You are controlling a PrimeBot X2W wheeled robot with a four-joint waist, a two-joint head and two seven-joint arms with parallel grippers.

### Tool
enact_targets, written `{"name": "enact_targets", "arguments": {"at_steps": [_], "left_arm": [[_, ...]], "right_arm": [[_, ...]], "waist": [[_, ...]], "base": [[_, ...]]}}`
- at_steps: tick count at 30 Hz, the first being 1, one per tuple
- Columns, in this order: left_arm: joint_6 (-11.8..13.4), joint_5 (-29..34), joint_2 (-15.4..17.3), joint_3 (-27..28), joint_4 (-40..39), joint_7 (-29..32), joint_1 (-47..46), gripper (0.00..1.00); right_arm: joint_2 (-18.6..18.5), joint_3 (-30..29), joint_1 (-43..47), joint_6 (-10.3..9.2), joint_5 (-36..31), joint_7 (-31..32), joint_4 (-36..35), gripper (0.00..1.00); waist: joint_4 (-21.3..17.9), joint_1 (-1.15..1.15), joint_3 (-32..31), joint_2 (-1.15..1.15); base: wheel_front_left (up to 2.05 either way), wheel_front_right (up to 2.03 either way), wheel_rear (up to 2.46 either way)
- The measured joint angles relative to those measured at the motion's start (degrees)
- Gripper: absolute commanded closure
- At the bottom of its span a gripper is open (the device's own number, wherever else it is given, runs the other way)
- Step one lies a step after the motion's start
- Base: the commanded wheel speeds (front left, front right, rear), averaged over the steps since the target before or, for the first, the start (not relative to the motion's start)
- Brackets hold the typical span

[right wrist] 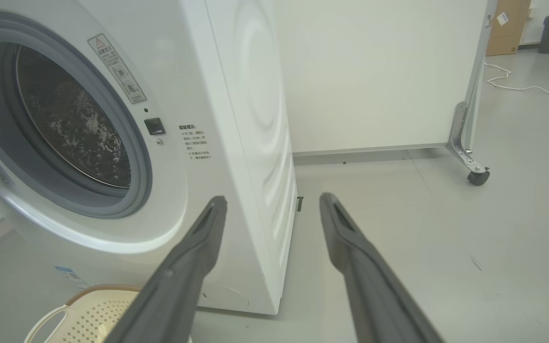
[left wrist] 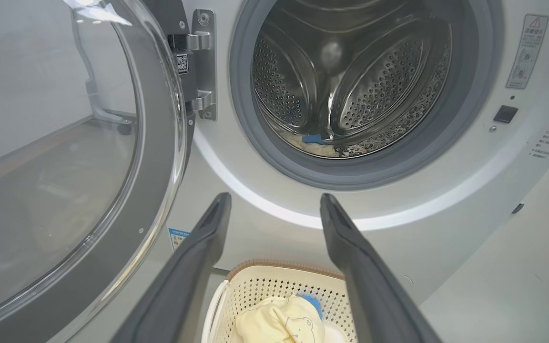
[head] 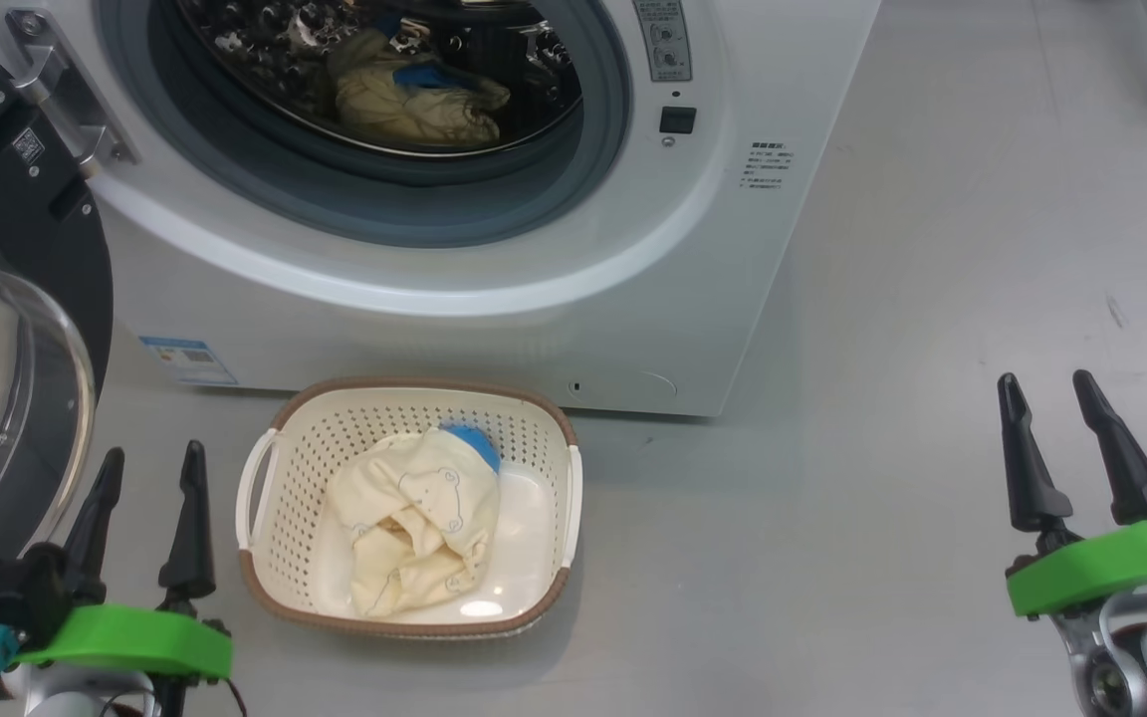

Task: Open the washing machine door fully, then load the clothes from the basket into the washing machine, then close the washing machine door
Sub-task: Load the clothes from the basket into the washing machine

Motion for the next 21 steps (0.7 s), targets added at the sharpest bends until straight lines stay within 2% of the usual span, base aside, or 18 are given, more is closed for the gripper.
{"name": "enact_targets", "arguments": {"at_steps": [21], "left_arm": [[0.0,0.5,-1.0,0.5,-1.5,0.0,0.2,0.0]], "right_arm": [[0.2,-0.3,0.6,0.0,0.0,0.0,-0.7,0.0]], "waist": [[-0.6,0.0,1.2,0.0]], "base": [[0.0,0.0,0.0]]}}
